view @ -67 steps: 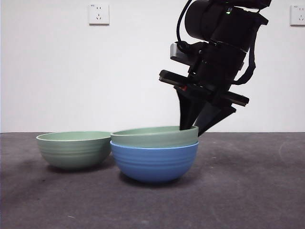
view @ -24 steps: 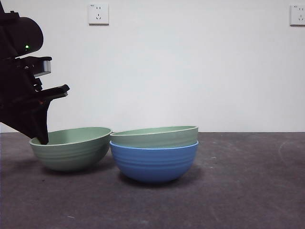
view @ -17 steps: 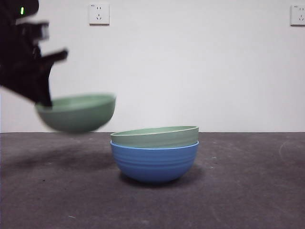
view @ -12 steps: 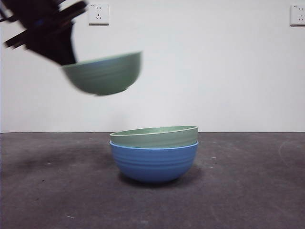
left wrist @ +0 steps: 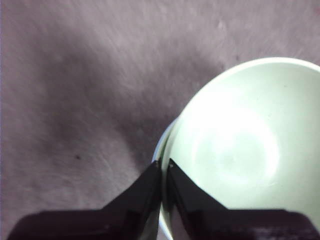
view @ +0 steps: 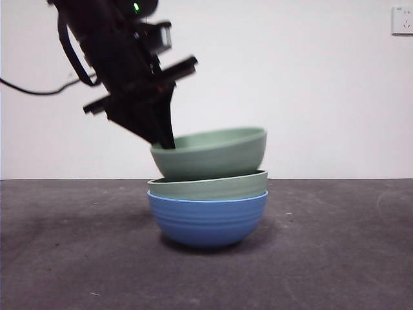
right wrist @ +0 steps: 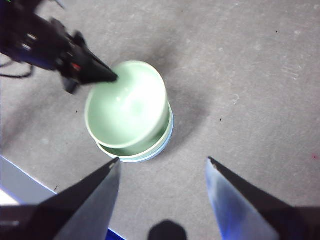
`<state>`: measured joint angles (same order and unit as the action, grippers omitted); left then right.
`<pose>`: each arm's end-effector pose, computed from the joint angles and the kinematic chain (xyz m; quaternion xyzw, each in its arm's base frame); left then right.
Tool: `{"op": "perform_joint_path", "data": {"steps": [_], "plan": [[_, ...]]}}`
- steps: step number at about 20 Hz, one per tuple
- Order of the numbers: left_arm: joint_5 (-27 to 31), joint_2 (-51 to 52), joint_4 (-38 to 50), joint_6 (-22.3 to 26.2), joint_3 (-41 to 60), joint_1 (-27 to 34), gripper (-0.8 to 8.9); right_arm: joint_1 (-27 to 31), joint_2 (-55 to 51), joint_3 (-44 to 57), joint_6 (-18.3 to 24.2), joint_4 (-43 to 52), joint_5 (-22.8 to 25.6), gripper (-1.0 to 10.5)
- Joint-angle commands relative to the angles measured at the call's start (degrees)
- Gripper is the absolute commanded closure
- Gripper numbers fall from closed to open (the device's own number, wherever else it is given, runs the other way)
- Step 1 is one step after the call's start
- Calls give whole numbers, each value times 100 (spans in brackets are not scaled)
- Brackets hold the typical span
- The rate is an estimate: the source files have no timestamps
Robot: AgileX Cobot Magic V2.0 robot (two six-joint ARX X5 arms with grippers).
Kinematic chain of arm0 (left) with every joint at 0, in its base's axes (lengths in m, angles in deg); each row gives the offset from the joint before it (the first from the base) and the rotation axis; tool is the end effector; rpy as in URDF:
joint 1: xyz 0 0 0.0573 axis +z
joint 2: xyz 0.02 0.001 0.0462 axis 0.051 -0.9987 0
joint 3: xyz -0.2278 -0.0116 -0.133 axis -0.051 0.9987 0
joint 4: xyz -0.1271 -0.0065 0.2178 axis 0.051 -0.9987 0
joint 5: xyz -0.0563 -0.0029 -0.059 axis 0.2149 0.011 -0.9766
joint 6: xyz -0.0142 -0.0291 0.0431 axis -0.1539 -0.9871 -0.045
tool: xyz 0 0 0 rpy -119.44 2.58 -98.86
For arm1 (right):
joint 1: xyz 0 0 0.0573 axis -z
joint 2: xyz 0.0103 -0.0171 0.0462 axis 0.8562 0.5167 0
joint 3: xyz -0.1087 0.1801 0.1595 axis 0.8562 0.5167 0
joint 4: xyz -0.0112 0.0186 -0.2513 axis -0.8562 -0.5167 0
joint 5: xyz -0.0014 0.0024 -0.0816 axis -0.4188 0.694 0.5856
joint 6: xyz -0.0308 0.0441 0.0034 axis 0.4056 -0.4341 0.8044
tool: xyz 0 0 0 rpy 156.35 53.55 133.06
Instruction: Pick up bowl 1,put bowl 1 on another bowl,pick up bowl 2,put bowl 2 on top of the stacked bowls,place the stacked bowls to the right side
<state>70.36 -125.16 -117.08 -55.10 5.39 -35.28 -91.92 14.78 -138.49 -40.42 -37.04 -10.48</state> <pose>0.2902 -0.1884 0.2425 0.0505 0.4694 -0.2757 0.8373 0.1276 0.0850 0.3718 -0.0301 0.3418 0.2739 0.8984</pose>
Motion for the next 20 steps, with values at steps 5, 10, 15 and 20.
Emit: {"op": "perform_joint_path", "data": {"steps": [5,10,15,20], "plan": [[-4,-457,7,-81,24,-42,822,-4,-9,15,-52,-35,2,662],[-44,-455,-212,-81,-57,-63,499,-4,-9,15,-52,-35,0,661],[-9,-378,-811,-61,-538,-61,463,-4,50,15,-66,-109,-2,652],[13,-251,-2170,291,-1593,-59,463,-4,507,15,-101,-87,-2,471]]}}
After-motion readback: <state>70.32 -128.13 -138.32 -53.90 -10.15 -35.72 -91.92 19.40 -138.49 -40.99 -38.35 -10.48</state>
